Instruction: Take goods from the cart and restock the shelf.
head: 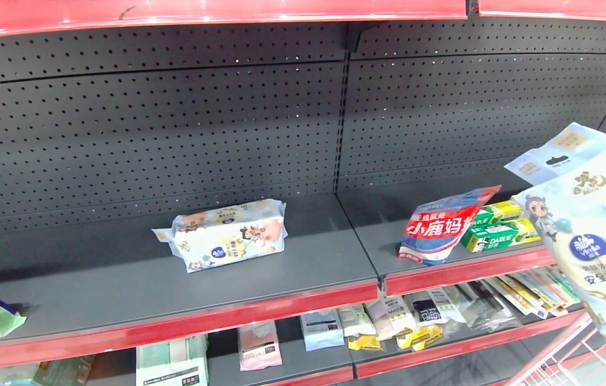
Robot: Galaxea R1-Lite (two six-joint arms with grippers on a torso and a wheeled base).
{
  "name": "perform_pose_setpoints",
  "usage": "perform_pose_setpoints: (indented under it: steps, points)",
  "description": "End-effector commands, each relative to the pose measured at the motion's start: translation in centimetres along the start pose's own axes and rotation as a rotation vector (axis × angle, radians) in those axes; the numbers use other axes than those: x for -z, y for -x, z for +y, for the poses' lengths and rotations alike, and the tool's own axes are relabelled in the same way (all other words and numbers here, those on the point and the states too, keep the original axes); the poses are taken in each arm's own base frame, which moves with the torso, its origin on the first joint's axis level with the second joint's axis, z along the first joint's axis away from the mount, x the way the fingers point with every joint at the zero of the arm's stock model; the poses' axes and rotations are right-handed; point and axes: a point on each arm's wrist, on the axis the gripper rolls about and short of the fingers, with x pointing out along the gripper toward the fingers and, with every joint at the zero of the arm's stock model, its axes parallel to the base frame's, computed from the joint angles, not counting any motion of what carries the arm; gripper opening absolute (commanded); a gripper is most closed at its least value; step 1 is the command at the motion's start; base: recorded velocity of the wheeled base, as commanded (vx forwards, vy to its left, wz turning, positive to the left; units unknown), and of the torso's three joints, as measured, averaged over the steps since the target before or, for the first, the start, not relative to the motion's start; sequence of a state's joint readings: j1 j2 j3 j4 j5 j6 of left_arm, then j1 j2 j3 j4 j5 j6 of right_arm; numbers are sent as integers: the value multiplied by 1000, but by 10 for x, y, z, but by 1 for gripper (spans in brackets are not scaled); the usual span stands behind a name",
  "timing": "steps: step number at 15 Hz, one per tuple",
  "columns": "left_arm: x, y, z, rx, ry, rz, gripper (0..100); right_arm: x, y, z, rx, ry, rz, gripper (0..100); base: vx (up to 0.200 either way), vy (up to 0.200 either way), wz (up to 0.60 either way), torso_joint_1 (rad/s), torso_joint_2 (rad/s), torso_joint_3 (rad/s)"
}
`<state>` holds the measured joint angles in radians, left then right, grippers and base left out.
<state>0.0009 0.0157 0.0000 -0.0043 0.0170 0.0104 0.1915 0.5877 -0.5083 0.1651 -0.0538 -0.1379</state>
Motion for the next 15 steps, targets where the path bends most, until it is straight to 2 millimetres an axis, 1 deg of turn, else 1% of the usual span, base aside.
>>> perform_pose_setpoints:
  steps: [1, 2, 3, 5, 7, 9, 11, 12, 14, 15]
  points:
    - [-1, -4, 0, -27, 16, 47, 100, 4, 3, -1, 40, -5, -15, 0, 0, 0, 0, 0, 0, 0]
    - [-1, -5, -1, -46, 16, 65, 100, 10, 6, 0, 63, 0, -17, 0, 0, 0, 0, 0, 0, 0]
    - [-2, -6, -1, -60, 7, 76, 100, 22, 10, 1, 72, 9, -20, 0, 0, 0, 0, 0, 0, 0]
    - [-1, -5, -1, -57, 5, 70, 100, 28, 18, 2, 71, 19, -51, 0, 0, 0, 0, 0, 0, 0]
    - [-2, -5, -1, -57, 5, 64, 100, 31, 17, 2, 56, 57, -42, 0, 0, 0, 0, 0, 0, 0]
    - [-1, -5, -1, -57, -1, 61, 100, 32, 16, 3, 54, 76, -33, 0, 0, 0, 0, 0, 0, 0]
    - [-2, -5, -1, -50, -79, 56, 100, 32, 16, 3, 53, 74, -36, 0, 0, 0, 0, 0, 0, 0]
    - [-2, -5, -1, -54, -85, 54, 100, 31, 16, 3, 54, 74, -34, 0, 0, 0, 0, 0, 0, 0]
    - [-2, -5, -1, -67, -82, 55, 100, 23, 11, 1, 70, 71, -22, 0, 0, 0, 0, 0, 0, 0]
    - [-2, -5, -1, -67, -82, 55, 100, 16, 9, 0, 91, 65, -18, 0, 0, 0, 0, 0, 0, 0]
